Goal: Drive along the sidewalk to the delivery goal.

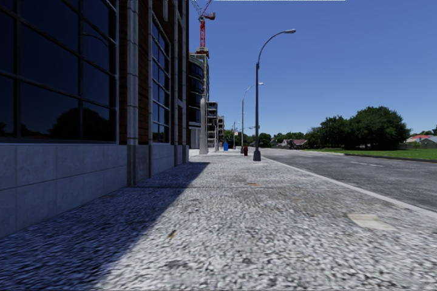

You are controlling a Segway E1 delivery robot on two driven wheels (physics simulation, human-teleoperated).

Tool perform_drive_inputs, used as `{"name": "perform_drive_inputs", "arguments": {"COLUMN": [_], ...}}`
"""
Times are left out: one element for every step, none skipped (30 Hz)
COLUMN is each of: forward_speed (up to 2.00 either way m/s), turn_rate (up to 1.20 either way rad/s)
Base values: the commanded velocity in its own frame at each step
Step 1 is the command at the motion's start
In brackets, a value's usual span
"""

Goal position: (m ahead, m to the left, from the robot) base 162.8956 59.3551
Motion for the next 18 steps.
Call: {"name": "perform_drive_inputs", "arguments": {"forward_speed": [2.0,2.0,2.0,2.0,2.0,2.0,2.0,2.0,2.0,2.0,2.0,2.0,2.0,2.0,2.0,2.0,2.0,2.0], "turn_rate": [0.0,0.0,0.0,0.0,0.0,0.0,0.0,0.0,0.0,0.0,0.0,0.0,0.0,0.0,0.0,0.0,0.0,0.0]}}
